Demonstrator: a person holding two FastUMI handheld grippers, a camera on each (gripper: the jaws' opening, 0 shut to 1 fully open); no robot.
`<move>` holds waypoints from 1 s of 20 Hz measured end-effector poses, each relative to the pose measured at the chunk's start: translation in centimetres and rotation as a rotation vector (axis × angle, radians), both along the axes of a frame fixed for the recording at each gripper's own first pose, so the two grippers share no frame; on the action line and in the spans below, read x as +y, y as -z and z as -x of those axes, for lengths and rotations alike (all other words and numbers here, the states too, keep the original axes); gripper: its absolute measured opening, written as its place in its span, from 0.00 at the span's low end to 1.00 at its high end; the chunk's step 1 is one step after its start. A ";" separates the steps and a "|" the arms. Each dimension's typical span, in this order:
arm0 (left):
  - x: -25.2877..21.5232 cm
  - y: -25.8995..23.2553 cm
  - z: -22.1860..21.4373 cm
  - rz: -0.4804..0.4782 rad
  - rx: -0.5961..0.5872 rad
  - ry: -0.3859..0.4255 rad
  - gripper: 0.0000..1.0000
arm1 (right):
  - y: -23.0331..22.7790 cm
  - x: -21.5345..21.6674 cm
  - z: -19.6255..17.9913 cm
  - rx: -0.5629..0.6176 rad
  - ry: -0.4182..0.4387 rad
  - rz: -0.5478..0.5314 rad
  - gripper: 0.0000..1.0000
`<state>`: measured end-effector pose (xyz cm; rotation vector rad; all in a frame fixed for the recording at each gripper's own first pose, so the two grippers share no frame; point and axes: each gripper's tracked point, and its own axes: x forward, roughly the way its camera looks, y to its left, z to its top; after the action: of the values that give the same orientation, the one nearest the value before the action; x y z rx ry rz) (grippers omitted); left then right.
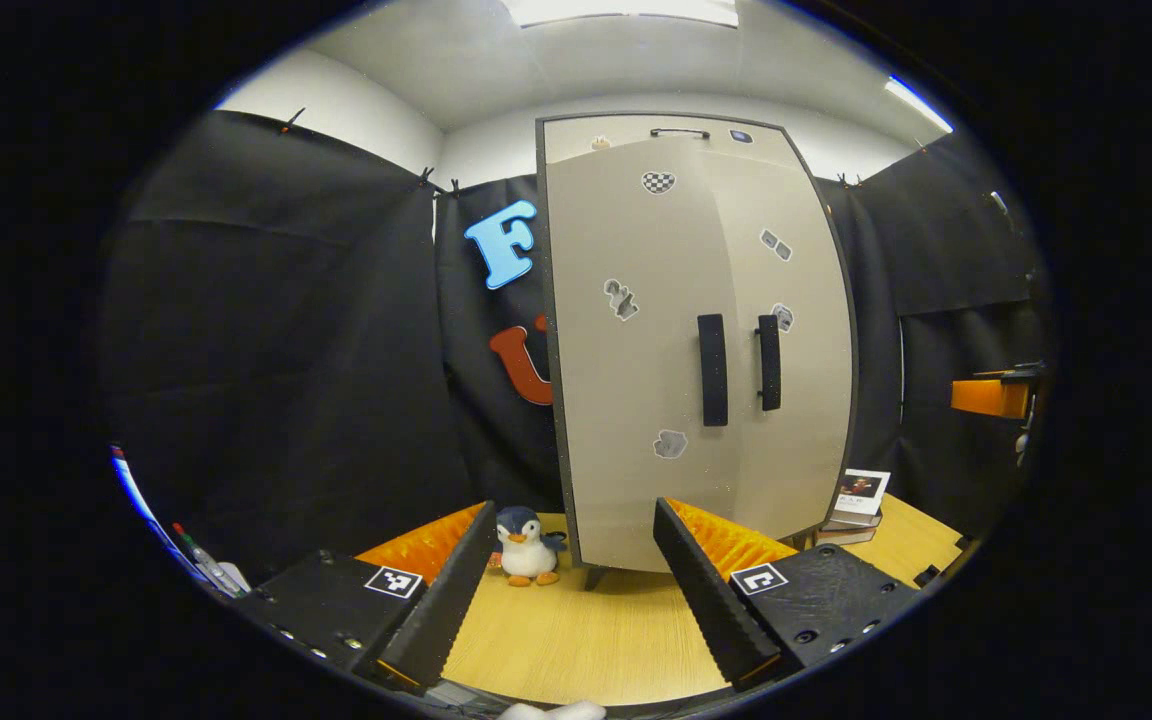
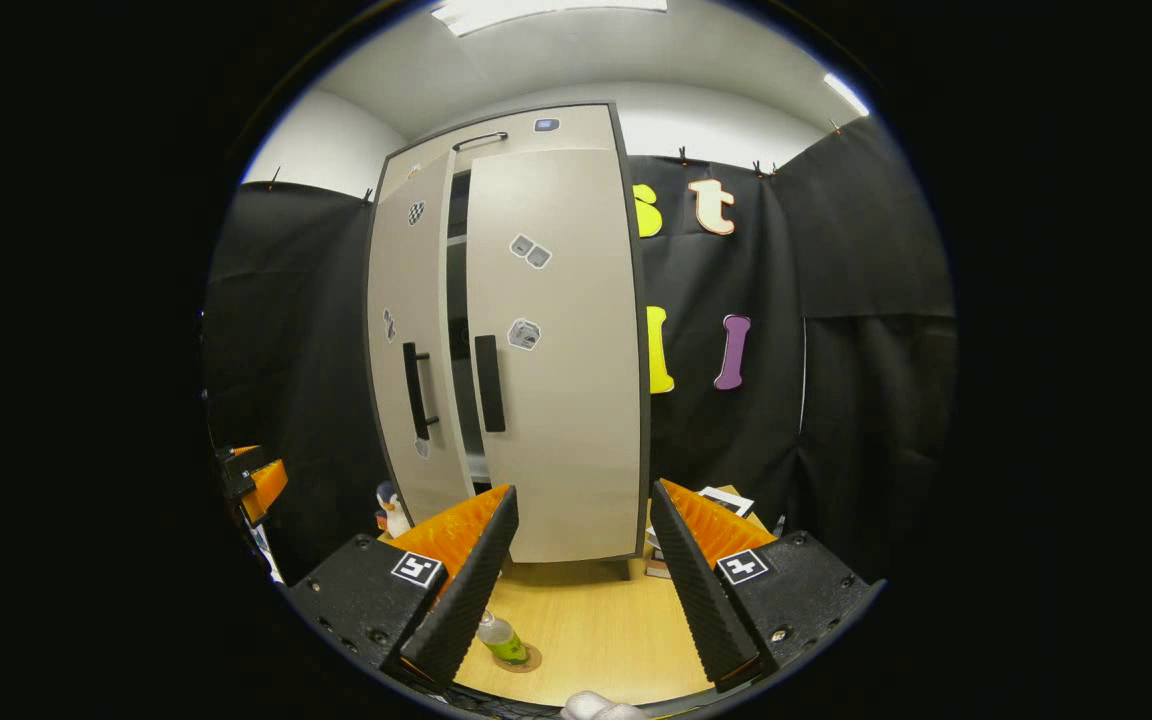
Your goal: Grasp the bottle in the cabinet with the left hand and place it on the coaster, then close the right door with the right hand and the left door with the left hand.
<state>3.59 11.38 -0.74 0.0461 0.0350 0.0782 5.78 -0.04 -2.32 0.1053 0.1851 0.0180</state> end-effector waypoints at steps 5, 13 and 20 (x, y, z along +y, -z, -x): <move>-1.2 -0.5 -0.9 0.028 -0.011 0.029 0.96 | -0.1 0.2 0.4 0.000 -0.001 0.027 0.82; -2.3 -0.7 -1.7 0.029 -0.006 0.058 0.96 | -0.4 -0.5 0.4 -0.007 0.022 0.051 0.82; -2.4 -1.1 -1.7 0.024 -0.013 0.059 0.96 | -1.0 0.1 0.4 -0.018 0.007 0.059 0.82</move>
<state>5.28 9.01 0.32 0.0227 0.0217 0.0188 5.38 0.09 -1.27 0.0465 0.1670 0.0068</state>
